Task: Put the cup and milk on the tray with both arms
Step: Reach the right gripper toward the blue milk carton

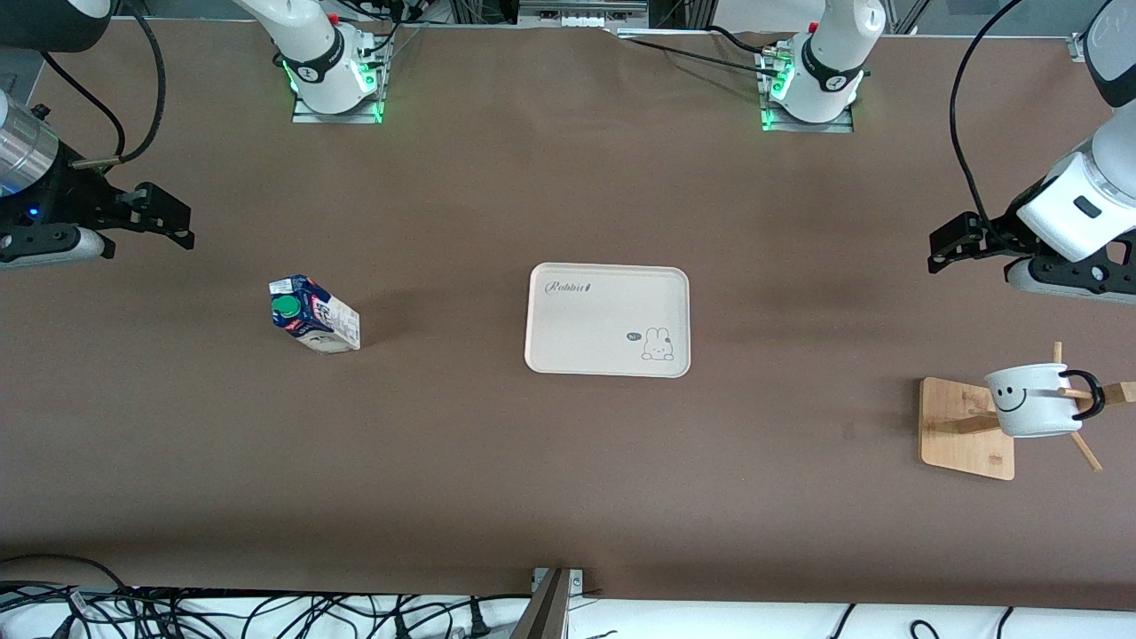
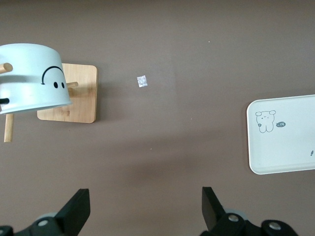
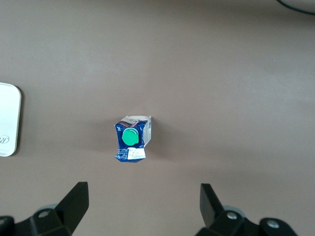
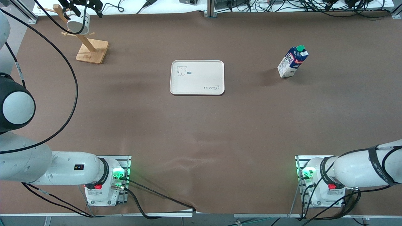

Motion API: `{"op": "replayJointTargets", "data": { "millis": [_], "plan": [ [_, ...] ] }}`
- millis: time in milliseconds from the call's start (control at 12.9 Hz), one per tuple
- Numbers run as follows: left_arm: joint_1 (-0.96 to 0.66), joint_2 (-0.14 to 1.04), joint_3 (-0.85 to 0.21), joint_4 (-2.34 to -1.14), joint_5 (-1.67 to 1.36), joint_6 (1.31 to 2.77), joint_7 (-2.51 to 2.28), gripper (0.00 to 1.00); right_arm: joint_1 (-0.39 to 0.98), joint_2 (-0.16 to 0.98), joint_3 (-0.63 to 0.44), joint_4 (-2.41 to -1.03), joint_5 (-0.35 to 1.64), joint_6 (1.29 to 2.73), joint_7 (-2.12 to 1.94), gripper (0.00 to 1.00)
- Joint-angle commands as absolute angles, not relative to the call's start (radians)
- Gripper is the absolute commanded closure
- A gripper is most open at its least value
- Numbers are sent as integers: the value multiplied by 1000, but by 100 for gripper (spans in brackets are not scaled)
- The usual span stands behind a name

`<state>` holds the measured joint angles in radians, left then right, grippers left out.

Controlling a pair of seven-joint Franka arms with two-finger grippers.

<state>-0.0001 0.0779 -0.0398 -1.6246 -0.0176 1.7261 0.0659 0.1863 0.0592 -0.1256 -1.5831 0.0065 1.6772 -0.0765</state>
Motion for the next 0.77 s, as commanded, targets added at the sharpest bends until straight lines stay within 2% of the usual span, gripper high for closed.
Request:
{"op": "replayJointTargets", "data": {
  "millis": [0, 697],
  "plan": [
    [-3, 100, -43, -1576, 2, 1701, 74, 0, 189, 25, -115, -1610, -27, 1664, -54, 0],
    [-8, 124, -43, -1543, 2, 1683, 63, 0, 173, 87, -107, -1586, -28, 1678, -61, 0]
  ]
}}
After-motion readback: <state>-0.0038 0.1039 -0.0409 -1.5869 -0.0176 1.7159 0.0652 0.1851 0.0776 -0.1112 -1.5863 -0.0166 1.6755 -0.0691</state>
